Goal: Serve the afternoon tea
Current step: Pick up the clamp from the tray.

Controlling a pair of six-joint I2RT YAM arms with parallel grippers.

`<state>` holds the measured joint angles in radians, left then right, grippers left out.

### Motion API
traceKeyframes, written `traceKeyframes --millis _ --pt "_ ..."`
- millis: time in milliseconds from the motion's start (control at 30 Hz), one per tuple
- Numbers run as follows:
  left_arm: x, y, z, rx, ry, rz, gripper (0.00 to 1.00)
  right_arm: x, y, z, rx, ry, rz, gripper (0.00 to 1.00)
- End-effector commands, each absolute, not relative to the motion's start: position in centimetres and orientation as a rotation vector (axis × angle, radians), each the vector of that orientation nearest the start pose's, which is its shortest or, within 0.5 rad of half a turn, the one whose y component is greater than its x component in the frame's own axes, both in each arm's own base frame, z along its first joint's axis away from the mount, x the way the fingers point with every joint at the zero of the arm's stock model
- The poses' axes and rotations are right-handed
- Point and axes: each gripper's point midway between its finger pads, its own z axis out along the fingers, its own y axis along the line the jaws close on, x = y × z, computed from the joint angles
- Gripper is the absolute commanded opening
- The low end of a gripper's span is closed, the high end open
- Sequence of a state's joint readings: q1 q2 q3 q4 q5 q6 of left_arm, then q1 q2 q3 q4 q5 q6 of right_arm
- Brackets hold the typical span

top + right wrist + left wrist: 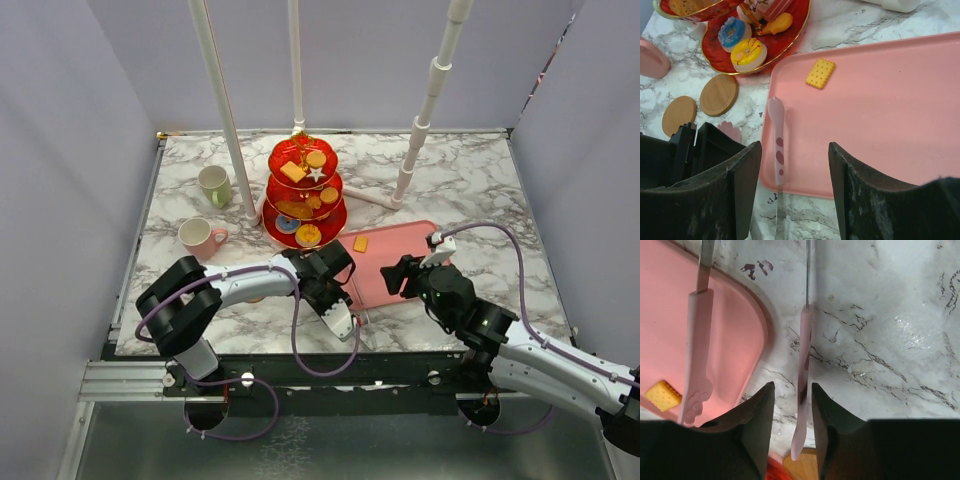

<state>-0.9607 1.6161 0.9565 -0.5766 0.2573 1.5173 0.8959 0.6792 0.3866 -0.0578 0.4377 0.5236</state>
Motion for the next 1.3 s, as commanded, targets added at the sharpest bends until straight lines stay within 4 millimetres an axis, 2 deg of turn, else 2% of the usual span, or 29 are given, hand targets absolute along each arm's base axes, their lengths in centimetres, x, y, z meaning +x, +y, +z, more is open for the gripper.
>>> traceKeyframes --millis 0,133,167,267,367,467,567,700,833,900,1000,1100,1267 --pt "18.7 -28.2 2.4 -3.309 -1.108 0.282 0.32 22.1 17.9 16.0 -0.028 1.909 0.520 0.62" --pt "18.8 -28.1 2.3 -3.287 -1.179 0.277 0.04 22.2 17.8 16.8 -0.024 1.888 0.527 0.64" --pt "18.9 -28.2 2.5 -3.290 -1.205 0.276 0.00 22.2 17.8 17.1 -0.023 1.881 0.528 0.64" --pt "19.0 -29.1 3.9 -3.307 -1.310 0.318 0.00 22.3 17.8 18.5 -0.040 1.844 0.540 0.66" --pt "18.8 -30.3 6.4 -3.298 -1.501 0.431 0.00 22.3 18.1 21.1 -0.090 1.780 0.556 0.71" --pt "17.8 -31.9 10.3 -3.268 -1.704 0.651 0.00 21.7 18.9 25.3 -0.203 1.674 0.610 0.80" --pt "16.8 -33.2 15.2 -3.189 -1.922 0.910 0.00 20.3 19.8 30.9 -0.305 1.536 0.698 0.87" --pt "15.7 -34.0 21.4 -2.963 -2.229 1.309 0.00 18.0 20.4 38.2 -0.403 1.358 0.813 0.99" --pt "15.3 -33.3 26.4 -2.796 -2.416 1.637 0.00 15.4 22.1 42.5 -0.556 1.270 0.924 1.00" --pt "15.3 -32.7 28.1 -2.723 -2.489 1.750 0.00 14.9 22.7 43.8 -0.601 1.258 0.945 1.00" --pt "15.4 -31.4 29.6 -2.563 -2.577 1.888 0.00 14.7 22.7 45.9 -0.604 1.213 0.947 1.00" --pt "15.6 -30.0 30.7 -2.388 -2.626 2.036 0.00 14.9 23.2 46.7 -0.634 1.200 0.936 1.00" --pt "14.3 -28.1 32.3 -2.433 -2.540 2.157 0.00 14.4 25.1 46.5 -0.741 1.228 0.983 1.00"
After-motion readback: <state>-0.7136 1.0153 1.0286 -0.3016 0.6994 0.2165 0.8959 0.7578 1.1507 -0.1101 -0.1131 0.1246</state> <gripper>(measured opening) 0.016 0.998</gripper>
